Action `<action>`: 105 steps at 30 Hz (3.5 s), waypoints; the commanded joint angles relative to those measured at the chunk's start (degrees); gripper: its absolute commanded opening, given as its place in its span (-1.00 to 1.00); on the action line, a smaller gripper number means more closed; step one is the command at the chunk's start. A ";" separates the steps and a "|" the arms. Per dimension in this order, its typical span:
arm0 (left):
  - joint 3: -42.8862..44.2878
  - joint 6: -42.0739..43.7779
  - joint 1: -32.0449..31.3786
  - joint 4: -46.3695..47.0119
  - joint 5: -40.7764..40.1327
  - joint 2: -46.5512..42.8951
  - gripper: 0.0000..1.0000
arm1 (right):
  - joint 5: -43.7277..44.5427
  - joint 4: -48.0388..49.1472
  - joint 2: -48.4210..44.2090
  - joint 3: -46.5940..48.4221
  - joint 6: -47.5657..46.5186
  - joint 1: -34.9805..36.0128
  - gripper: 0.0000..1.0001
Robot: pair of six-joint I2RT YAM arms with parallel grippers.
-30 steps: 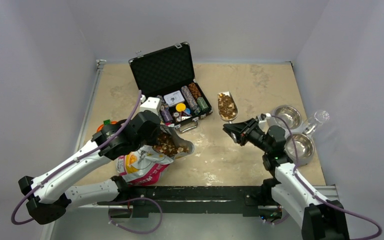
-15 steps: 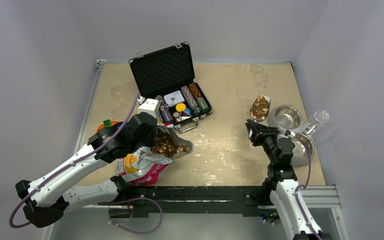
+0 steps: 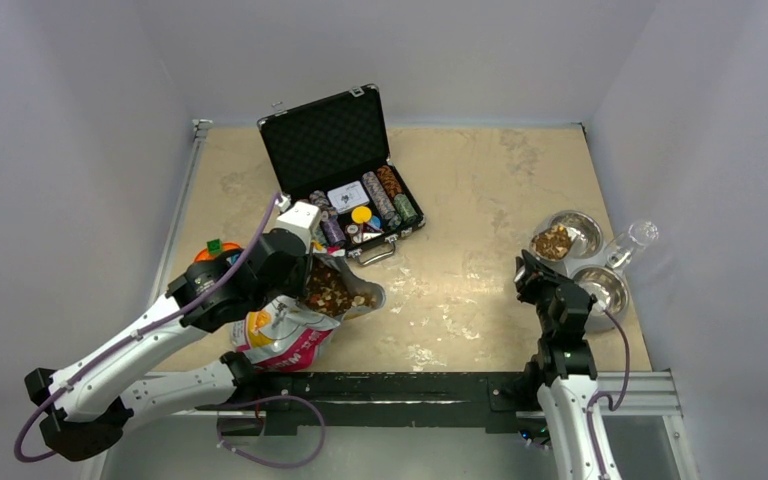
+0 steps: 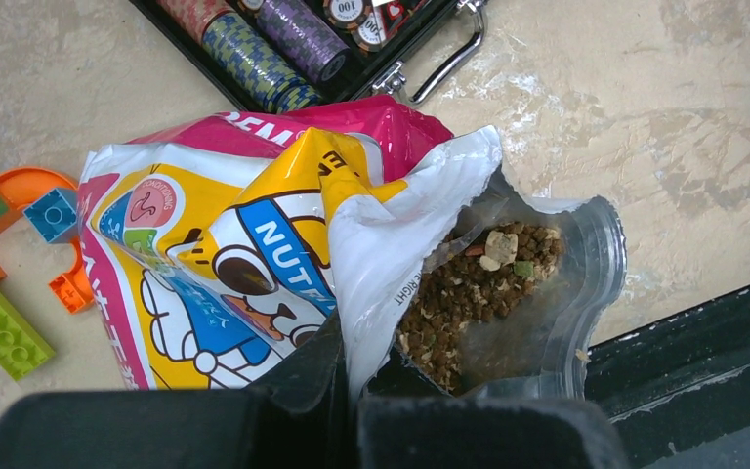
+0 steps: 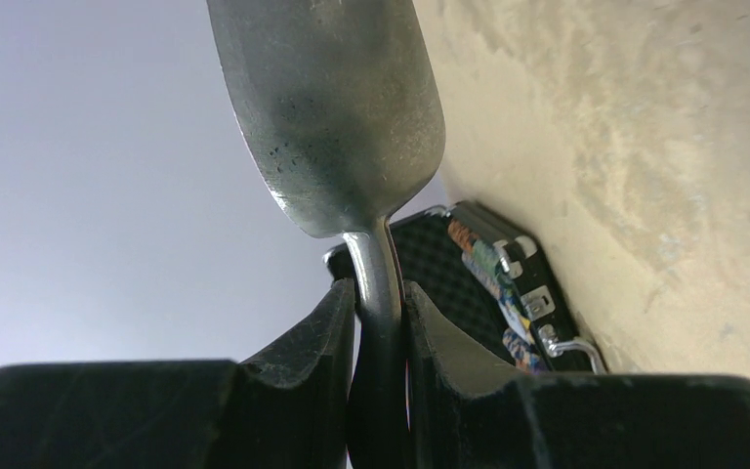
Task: Serve the pet food
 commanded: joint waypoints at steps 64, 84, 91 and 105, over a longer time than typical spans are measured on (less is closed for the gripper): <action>0.07 4.00 0.44 -2.43 -5.05 -3.89 -1.00 | -11.06 -36.06 33.23 41.05 26.85 -18.26 -1.00; -1.53 4.27 0.61 -1.17 -6.97 -4.59 -1.00 | -19.37 -55.03 49.24 58.57 12.63 -19.89 -1.00; -1.80 5.23 0.70 -0.54 -7.26 -4.89 -1.00 | -17.66 -58.80 52.93 64.86 11.42 -20.38 -1.00; -2.32 5.67 0.96 -0.49 -7.91 -5.50 -1.00 | -20.42 -58.13 58.30 67.65 8.35 -21.31 -1.00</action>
